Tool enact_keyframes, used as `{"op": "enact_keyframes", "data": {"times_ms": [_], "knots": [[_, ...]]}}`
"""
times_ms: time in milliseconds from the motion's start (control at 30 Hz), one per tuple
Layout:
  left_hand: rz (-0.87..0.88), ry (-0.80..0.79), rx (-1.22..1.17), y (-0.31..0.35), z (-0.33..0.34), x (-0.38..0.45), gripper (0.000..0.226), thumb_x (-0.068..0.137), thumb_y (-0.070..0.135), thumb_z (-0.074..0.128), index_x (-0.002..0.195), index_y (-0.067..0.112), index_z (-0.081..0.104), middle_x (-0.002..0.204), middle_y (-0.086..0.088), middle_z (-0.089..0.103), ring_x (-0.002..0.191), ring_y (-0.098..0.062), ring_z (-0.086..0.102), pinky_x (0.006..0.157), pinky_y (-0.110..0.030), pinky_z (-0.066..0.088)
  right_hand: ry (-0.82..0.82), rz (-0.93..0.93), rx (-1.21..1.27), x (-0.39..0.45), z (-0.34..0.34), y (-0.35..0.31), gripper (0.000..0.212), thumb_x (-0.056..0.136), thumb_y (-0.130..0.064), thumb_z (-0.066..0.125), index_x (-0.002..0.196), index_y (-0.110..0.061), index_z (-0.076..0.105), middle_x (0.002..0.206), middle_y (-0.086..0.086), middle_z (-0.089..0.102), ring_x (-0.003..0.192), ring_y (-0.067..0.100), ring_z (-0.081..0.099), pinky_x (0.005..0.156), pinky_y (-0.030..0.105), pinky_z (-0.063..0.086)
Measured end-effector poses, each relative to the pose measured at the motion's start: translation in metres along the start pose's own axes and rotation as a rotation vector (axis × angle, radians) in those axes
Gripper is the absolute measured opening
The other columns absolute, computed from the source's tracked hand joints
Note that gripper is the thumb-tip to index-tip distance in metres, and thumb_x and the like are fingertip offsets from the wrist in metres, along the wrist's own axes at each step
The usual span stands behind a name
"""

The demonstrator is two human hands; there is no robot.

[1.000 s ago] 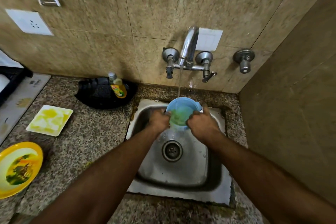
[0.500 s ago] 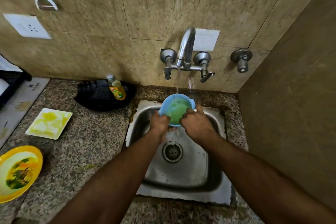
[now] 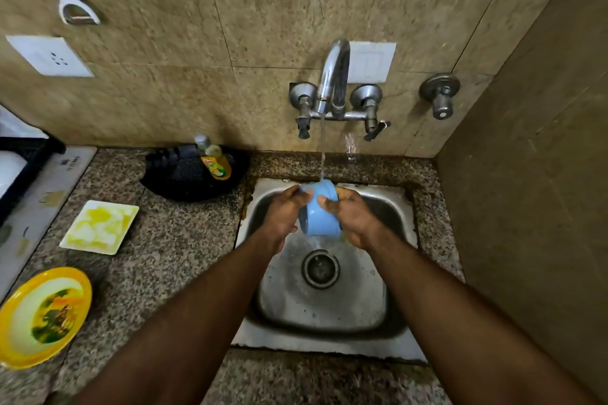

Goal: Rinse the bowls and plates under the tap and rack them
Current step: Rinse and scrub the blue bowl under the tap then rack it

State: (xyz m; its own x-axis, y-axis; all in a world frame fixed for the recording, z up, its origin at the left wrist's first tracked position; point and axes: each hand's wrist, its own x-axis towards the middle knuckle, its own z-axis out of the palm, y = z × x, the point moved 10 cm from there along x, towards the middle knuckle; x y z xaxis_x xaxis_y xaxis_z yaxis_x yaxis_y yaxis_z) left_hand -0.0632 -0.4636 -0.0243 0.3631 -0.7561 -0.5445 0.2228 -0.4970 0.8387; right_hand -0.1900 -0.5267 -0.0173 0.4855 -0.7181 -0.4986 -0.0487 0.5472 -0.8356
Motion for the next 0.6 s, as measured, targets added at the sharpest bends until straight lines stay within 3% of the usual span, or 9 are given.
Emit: {"op": "enact_keyframes", "data": {"times_ms": [67,133,200,267,367,433,500,600], "knots": [[0.069,-0.01,0.02,0.006,0.007,-0.006,0.049,0.09,0.034,0.075,0.134,0.025,0.057,0.121,-0.002,0.069,0.1,-0.018,0.068,0.075,-0.028,0.059,0.072,0.044,0.119,-0.001,-0.003,0.001,0.016,0.1,-0.008,0.061,0.114,-0.004,0.066,0.092,0.013,0.075,0.068,0.022,0.074,0.059,0.033,0.061],[0.223,-0.01,0.236,0.009,0.015,-0.006,0.076,0.087,0.035,0.074,0.155,0.026,0.042,0.143,-0.01,0.059,0.121,-0.024,0.062,0.105,-0.039,0.052,0.163,0.077,0.199,0.005,-0.006,0.006,0.013,0.103,-0.013,0.057,0.107,-0.006,0.066,0.091,0.014,0.073,0.065,0.021,0.074,0.058,0.032,0.061],[0.432,0.009,0.57,0.013,0.029,-0.007,0.067,0.098,0.032,0.055,0.16,0.027,0.032,0.161,-0.013,0.038,0.141,-0.026,0.045,0.118,-0.034,0.036,0.236,0.097,0.227,0.012,-0.007,0.01,0.016,0.106,-0.017,0.053,0.103,-0.009,0.067,0.099,0.015,0.073,0.077,0.023,0.073,0.074,0.037,0.063],[0.536,0.037,0.714,0.021,0.038,-0.015,0.057,0.103,0.037,0.04,0.16,0.032,0.033,0.167,-0.012,0.023,0.145,-0.028,0.039,0.121,-0.034,0.034,0.277,0.119,0.244,0.014,-0.004,0.01,0.018,0.107,-0.018,0.051,0.104,-0.009,0.066,0.093,0.01,0.072,0.079,0.022,0.07,0.071,0.035,0.06],[0.605,0.079,0.732,0.025,0.037,-0.006,0.056,0.103,0.048,0.028,0.152,0.029,0.045,0.162,-0.007,0.03,0.136,-0.024,0.049,0.117,-0.033,0.041,0.302,0.088,0.199,0.011,-0.002,0.005,0.021,0.107,-0.014,0.049,0.097,-0.009,0.067,0.094,0.012,0.073,0.08,0.022,0.071,0.073,0.032,0.059],[0.585,0.075,0.801,0.035,0.038,0.001,0.059,0.1,0.046,0.027,0.147,0.023,0.054,0.158,-0.014,0.04,0.137,-0.029,0.05,0.116,-0.039,0.041,0.316,0.035,0.148,0.008,-0.003,0.004,0.022,0.106,-0.012,0.05,0.095,-0.009,0.068,0.103,0.018,0.073,0.088,0.025,0.071,0.084,0.035,0.059],[0.521,0.01,0.788,0.047,0.042,0.013,0.056,0.096,0.035,0.034,0.133,0.008,0.065,0.142,-0.021,0.058,0.128,-0.033,0.056,0.111,-0.035,0.043,0.317,0.014,0.071,0.004,-0.004,0.004,0.022,0.105,-0.014,0.053,0.091,-0.01,0.069,0.098,0.018,0.073,0.087,0.028,0.071,0.084,0.039,0.058],[0.158,-0.011,0.542,0.044,0.024,0.033,0.041,0.103,0.025,0.043,0.123,-0.001,0.068,0.131,-0.022,0.066,0.118,-0.034,0.062,0.099,-0.033,0.044,0.243,-0.099,-0.298,0.0,0.007,-0.01,0.022,0.102,-0.023,0.059,0.092,-0.007,0.072,0.095,0.02,0.074,0.09,0.036,0.071,0.082,0.044,0.058]]}}
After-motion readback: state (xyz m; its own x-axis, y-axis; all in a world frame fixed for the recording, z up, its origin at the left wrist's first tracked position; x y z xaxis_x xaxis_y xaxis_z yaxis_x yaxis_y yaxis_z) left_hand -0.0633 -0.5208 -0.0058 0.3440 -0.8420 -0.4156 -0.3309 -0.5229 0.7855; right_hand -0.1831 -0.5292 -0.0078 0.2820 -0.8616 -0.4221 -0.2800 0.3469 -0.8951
